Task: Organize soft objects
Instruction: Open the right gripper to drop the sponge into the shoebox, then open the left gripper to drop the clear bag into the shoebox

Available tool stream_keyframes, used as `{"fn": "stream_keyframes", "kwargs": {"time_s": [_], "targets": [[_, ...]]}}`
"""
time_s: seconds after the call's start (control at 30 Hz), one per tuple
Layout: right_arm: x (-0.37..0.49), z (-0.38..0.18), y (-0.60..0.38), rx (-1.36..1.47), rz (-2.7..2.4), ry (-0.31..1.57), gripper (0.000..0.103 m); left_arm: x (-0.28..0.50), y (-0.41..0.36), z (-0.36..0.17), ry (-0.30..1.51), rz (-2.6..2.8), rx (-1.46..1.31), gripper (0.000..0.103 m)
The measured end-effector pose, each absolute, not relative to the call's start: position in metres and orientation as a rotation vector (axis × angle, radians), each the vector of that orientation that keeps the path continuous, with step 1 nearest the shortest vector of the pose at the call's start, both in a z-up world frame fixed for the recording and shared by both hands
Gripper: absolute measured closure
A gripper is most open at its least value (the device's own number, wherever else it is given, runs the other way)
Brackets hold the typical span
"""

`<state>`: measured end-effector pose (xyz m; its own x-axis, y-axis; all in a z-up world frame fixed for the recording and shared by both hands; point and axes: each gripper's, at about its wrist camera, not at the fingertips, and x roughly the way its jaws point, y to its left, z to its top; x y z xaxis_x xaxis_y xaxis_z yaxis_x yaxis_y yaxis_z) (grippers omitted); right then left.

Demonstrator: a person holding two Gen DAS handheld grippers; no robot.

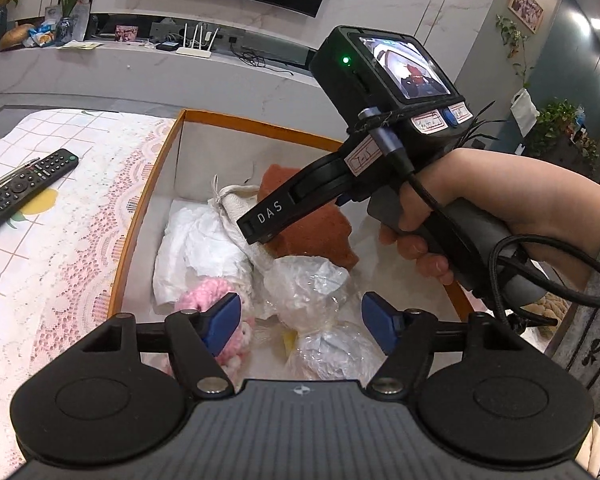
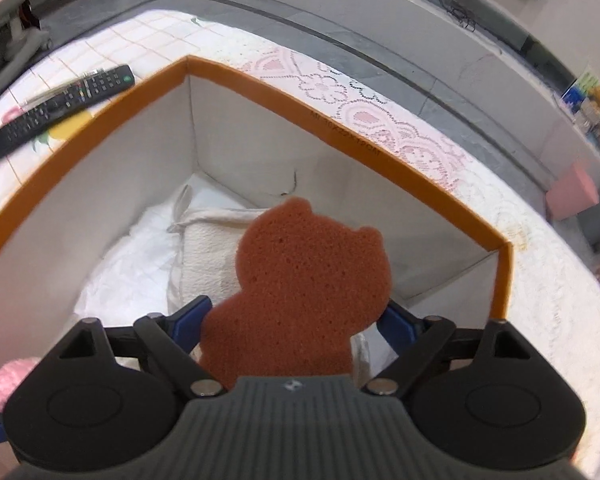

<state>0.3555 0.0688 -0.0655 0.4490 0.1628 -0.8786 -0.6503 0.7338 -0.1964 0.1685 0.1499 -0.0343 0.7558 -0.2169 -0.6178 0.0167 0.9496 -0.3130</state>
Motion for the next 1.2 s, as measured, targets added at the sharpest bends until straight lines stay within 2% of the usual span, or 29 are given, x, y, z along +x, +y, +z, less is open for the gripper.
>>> {"fn": "stream_keyframes", "kwargs": {"time_s": [0.07,0.17,0.33,0.7,0.8,0.87,0.97,1.2], "targets": [[0.351,-0.062,0.071,-0.587,0.542,0.974,0.013,0.17,0.153,-0.035,0.706,-0.132,-0.299,0.021],[0.345,-0.055,0.07,-0.614,0.56,0.947,0.003,0.171,0.152,-0.036,0.706,-0.138,-0.294,0.02],[0.335,-0.044,0.073,-0.654,0.617,0.895,0.003,0.17,0.151,-0.035,0.701,-0.145,-0.292,0.018],[0.335,-0.022,0.056,-0.475,0.654,0.845,0.003,0.167,0.15,-0.032,0.668,-0.166,-0.274,0.017],[0.329,-0.003,0.035,-0.223,0.678,0.708,0.003,0.168,0.148,-0.032,0.667,-0.174,-0.271,0.017],[0.33,0.003,0.023,-0.109,0.744,0.739,0.003,0.168,0.147,-0.031,0.661,-0.176,-0.264,0.017],[0.325,0.009,0.028,-0.236,0.601,0.731,0.003,0.167,0.143,-0.03,0.652,-0.171,-0.242,0.017],[0.316,0.027,-0.009,-0.139,0.646,0.706,0.003,0.164,0.124,-0.011,0.604,-0.166,-0.198,0.017]]}}
